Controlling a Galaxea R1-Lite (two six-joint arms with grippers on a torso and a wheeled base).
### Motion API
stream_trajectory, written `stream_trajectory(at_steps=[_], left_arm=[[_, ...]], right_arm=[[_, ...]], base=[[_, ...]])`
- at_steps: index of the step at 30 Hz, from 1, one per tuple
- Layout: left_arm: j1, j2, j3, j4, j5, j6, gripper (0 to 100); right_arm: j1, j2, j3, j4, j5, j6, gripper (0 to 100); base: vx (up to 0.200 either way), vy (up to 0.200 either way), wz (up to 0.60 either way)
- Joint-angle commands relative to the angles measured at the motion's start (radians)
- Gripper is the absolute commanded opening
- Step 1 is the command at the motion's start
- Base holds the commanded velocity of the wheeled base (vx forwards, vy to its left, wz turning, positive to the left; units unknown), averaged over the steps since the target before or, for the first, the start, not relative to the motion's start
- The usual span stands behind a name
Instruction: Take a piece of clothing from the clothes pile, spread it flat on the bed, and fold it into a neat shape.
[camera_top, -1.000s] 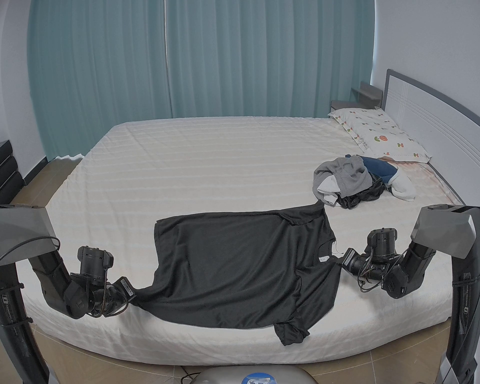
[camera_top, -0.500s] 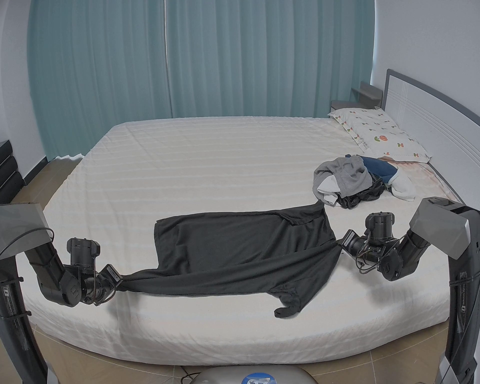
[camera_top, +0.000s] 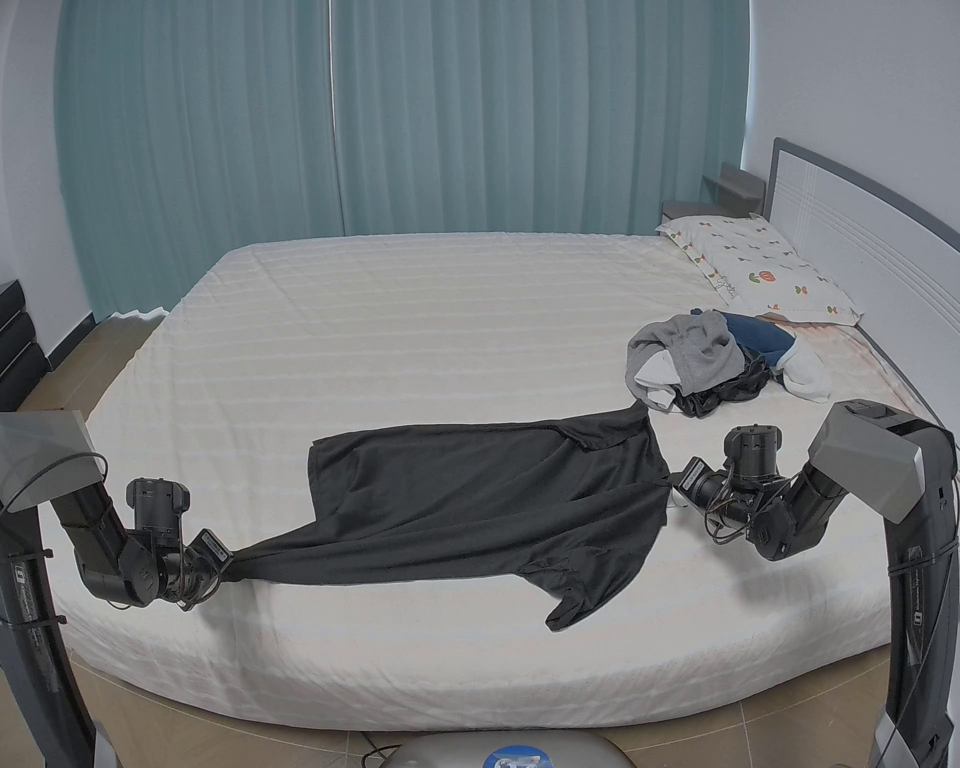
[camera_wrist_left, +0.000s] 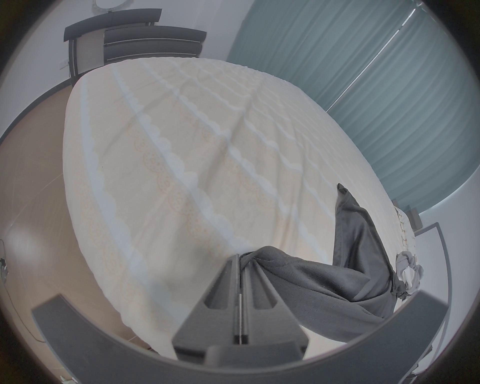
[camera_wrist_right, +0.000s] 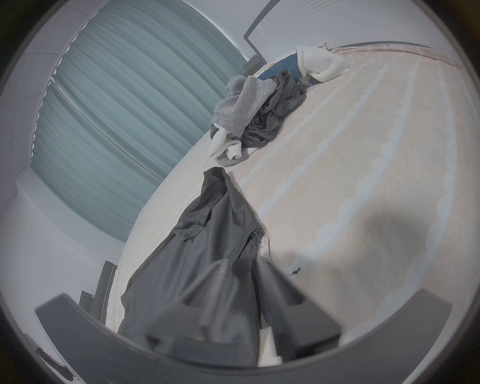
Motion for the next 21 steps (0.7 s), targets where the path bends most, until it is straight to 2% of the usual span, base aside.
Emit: stream_trajectory(at_steps=[1, 7, 10, 11, 16, 21], left_arm=[[-0.004, 0.014, 0.007, -0.005, -0.009, -0.005, 0], [-0.010, 0.028, 0.008, -0.006, -0.012, -0.006, 0], [-0.013, 0.028, 0.008, -0.006, -0.012, -0.006, 0], [-0.015, 0.028, 0.010, -0.006, -0.015, -0.006, 0], [-0.018, 0.026, 0.016, -0.006, -0.018, -0.005, 0], [-0.018, 0.028, 0.018, -0.006, -0.018, -0.005, 0]], right_arm=[[-0.012, -0.052, 0.057, -0.030, 0.024, 0.011, 100], [-0.018, -0.172, 0.220, -0.050, 0.139, 0.007, 100], [0.001, -0.187, 0.273, -0.055, 0.169, 0.000, 100], [0.042, -0.192, 0.312, -0.061, 0.188, -0.004, 100], [0.153, -0.135, 0.325, -0.058, 0.180, -0.006, 100], [0.180, -0.125, 0.324, -0.050, 0.188, -0.009, 100]], base=[[0.000, 0.000, 0.00], [0.000, 0.000, 0.00], [0.000, 0.000, 0.00], [0.000, 0.000, 0.00], [0.000, 0.000, 0.00], [0.000, 0.000, 0.00]])
